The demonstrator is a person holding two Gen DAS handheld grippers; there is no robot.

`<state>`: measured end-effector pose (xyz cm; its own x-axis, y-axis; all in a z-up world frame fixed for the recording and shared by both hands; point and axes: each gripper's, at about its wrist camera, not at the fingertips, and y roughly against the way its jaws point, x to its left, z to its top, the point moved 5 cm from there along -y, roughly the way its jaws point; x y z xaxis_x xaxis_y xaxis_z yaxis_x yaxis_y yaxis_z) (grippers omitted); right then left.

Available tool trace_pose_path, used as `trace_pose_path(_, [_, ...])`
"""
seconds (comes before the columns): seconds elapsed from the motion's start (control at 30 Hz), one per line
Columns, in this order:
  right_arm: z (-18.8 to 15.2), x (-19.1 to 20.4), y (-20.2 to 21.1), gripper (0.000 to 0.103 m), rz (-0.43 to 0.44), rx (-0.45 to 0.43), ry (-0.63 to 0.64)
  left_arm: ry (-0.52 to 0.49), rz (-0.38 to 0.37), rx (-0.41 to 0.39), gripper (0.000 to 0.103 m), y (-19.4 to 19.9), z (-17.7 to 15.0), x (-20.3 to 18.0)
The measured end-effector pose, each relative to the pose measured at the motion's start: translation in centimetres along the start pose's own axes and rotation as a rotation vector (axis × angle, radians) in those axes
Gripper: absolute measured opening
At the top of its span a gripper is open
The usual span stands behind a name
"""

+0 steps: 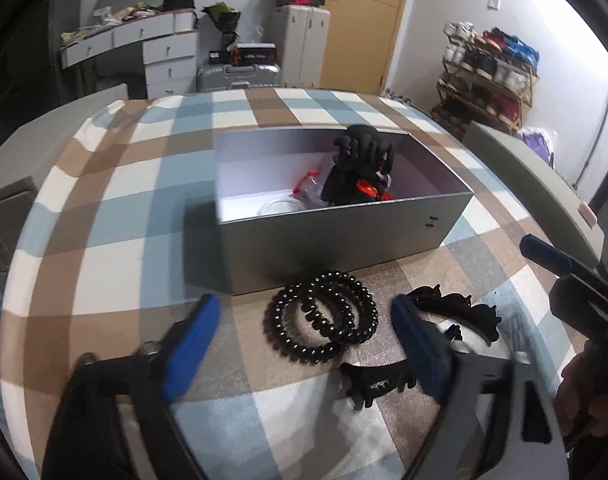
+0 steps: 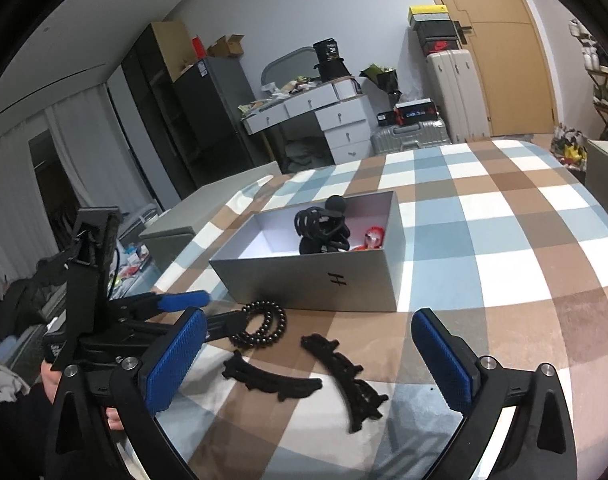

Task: Organize jewelry
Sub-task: 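Withdraw both grippers from the box toward the remaining jewelry, then close the left gripper on the black bead bracelet and lift it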

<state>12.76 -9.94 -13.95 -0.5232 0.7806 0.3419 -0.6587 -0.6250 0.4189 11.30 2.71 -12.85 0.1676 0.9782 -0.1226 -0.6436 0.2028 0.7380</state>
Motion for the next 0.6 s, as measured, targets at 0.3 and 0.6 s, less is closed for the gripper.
trace_pose_path(0.3, [0.0, -1.3, -0.2, 0.103, 0.046, 0.013, -0.081, 0.004, -0.011, 0.075, 0.045, -1.3, -0.5, -0.4])
trace_pose_path(0.6, [-0.1, -1.6, -0.4, 0.103, 0.068, 0.018, -0.106, -0.034, 0.02, 0.084, 0.013, -1.1, -0.4, -0.9])
